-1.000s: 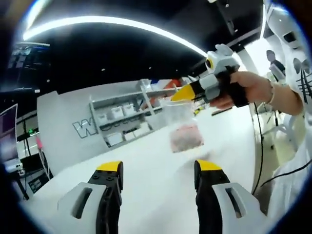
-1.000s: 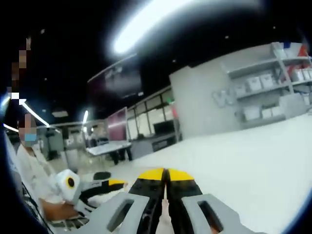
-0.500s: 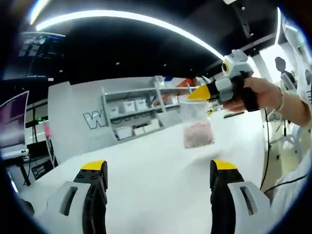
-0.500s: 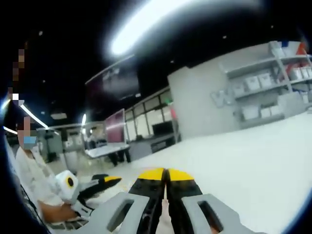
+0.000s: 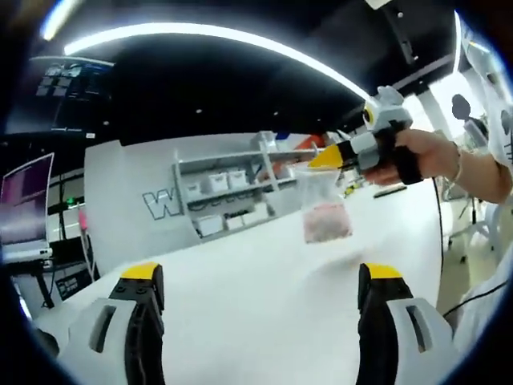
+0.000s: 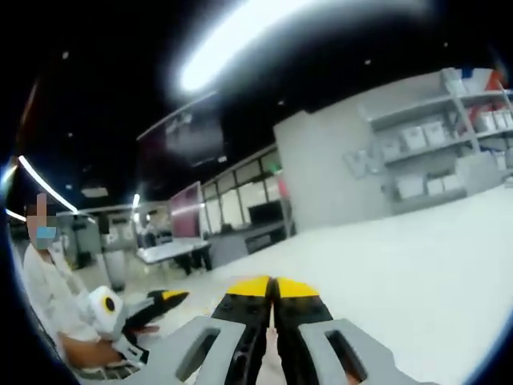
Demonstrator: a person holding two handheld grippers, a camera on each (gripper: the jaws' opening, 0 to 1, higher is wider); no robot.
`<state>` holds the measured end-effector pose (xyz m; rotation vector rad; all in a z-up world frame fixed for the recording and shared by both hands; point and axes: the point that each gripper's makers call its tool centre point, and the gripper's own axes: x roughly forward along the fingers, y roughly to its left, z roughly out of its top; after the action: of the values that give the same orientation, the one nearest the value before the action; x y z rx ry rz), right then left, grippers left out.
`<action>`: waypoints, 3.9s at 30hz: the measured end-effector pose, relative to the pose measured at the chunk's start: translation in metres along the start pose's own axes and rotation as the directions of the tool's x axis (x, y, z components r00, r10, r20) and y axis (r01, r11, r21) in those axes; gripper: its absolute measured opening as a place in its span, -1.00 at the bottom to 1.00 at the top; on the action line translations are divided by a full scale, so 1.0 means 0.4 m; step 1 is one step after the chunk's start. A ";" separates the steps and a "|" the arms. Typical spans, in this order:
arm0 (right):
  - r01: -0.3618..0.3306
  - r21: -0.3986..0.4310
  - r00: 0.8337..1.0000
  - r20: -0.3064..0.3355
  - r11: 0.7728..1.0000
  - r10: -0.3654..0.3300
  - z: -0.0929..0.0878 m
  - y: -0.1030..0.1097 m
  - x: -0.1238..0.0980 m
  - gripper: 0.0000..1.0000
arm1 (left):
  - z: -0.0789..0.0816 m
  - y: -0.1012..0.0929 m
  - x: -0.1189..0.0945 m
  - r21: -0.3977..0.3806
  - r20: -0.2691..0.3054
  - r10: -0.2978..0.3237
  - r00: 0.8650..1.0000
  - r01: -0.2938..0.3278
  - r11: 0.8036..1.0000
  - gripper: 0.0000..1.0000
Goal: Open the resealable bag by pulling the two sides of the seal apart until the entire bag opening is separated and visibly accessible.
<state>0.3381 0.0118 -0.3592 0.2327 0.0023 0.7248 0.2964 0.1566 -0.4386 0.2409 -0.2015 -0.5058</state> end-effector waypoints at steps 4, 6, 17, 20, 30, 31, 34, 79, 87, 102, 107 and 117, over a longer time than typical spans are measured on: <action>0.007 -0.005 1.000 -0.002 1.000 -0.007 0.004 -0.011 0.011 -1.00 | -0.005 0.004 0.001 -0.054 -0.008 -0.003 1.000 0.003 0.999 0.99; 0.009 -0.009 1.000 -0.004 1.000 -0.009 0.005 -0.016 0.017 -1.00 | -0.009 0.007 0.002 -0.060 -0.017 0.001 1.000 -0.002 0.998 0.99; 0.031 -0.036 1.000 -0.003 0.999 -0.031 0.035 -0.053 0.051 -1.00 | 0.005 0.020 0.006 -0.059 -0.006 0.011 1.000 -0.012 0.998 0.99; 0.038 -0.042 0.999 -0.004 0.998 -0.038 0.040 -0.065 0.061 -1.00 | 0.007 0.018 0.009 -0.061 -0.010 0.008 1.000 -0.008 0.998 0.99; 0.055 -0.032 0.998 -0.021 0.998 -0.056 0.030 -0.094 0.080 -1.00 | 0.016 0.012 0.010 -0.049 -0.012 -0.003 1.000 0.002 0.999 0.96; 0.056 -0.032 0.998 -0.022 0.998 -0.056 0.029 -0.095 0.082 -1.00 | 0.017 0.012 0.010 -0.049 -0.014 -0.004 1.000 0.003 0.999 0.96; 0.056 -0.029 0.998 -0.023 0.998 -0.057 0.030 -0.099 0.088 -1.00 | 0.015 0.011 0.010 -0.053 -0.022 -0.007 1.000 0.006 0.999 0.95; 0.151 -0.028 0.982 -0.110 0.988 -0.153 0.003 -0.258 0.268 -1.00 | 0.010 0.005 0.005 -0.051 -0.045 -0.002 0.999 0.000 0.999 0.89; 0.147 -0.048 0.982 -0.112 0.988 -0.152 0.007 -0.254 0.291 -1.00 | 0.009 0.008 0.003 -0.047 -0.049 -0.003 0.999 0.000 0.999 0.89; 0.180 -0.079 0.972 -0.140 0.981 -0.189 0.002 -0.309 0.362 -1.00 | 0.008 0.012 0.003 -0.045 -0.051 -0.005 0.999 0.003 0.999 0.88; 0.192 -0.074 0.969 -0.145 0.979 -0.201 0.004 -0.332 0.391 -1.00 | 0.002 0.012 0.005 -0.052 -0.057 -0.006 0.998 0.003 0.999 0.88; 0.190 -0.068 0.969 -0.144 0.979 -0.198 0.005 -0.343 0.429 -1.00 | -0.014 0.023 0.001 -0.060 -0.067 0.002 0.998 -0.006 0.998 0.87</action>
<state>0.5572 0.0248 -0.3730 0.1241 0.1476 0.5447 0.3024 0.1653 -0.4415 0.1980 -0.1210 -0.4982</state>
